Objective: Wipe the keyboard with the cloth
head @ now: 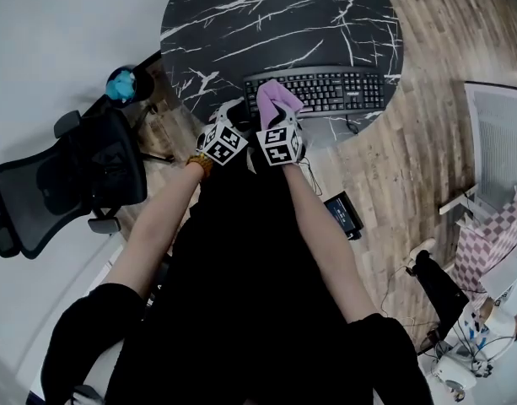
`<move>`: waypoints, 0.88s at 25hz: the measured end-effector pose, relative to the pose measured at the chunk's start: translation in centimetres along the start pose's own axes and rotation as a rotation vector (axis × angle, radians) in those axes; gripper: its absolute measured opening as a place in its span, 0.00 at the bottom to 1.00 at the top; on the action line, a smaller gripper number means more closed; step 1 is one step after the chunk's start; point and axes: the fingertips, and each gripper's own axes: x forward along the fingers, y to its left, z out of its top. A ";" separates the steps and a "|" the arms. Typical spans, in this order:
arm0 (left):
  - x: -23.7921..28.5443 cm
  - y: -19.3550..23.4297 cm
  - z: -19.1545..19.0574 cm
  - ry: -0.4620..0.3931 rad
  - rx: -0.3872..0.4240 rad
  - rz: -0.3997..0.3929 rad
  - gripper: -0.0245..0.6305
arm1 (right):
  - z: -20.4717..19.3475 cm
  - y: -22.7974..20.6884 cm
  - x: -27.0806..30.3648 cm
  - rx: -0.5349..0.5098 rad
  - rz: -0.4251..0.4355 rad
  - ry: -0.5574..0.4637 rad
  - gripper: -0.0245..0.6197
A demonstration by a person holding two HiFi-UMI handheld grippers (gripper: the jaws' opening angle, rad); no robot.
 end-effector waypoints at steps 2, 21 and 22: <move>0.0 0.1 -0.1 0.001 0.000 0.002 0.51 | 0.0 0.1 0.1 -0.006 0.004 0.004 0.17; -0.2 0.0 0.0 0.046 -0.071 -0.028 0.51 | 0.0 3.2 0.7 -0.043 0.195 0.029 0.17; -0.4 0.0 0.0 0.048 -0.081 -0.034 0.51 | 0.1 3.2 0.7 0.028 0.244 0.028 0.17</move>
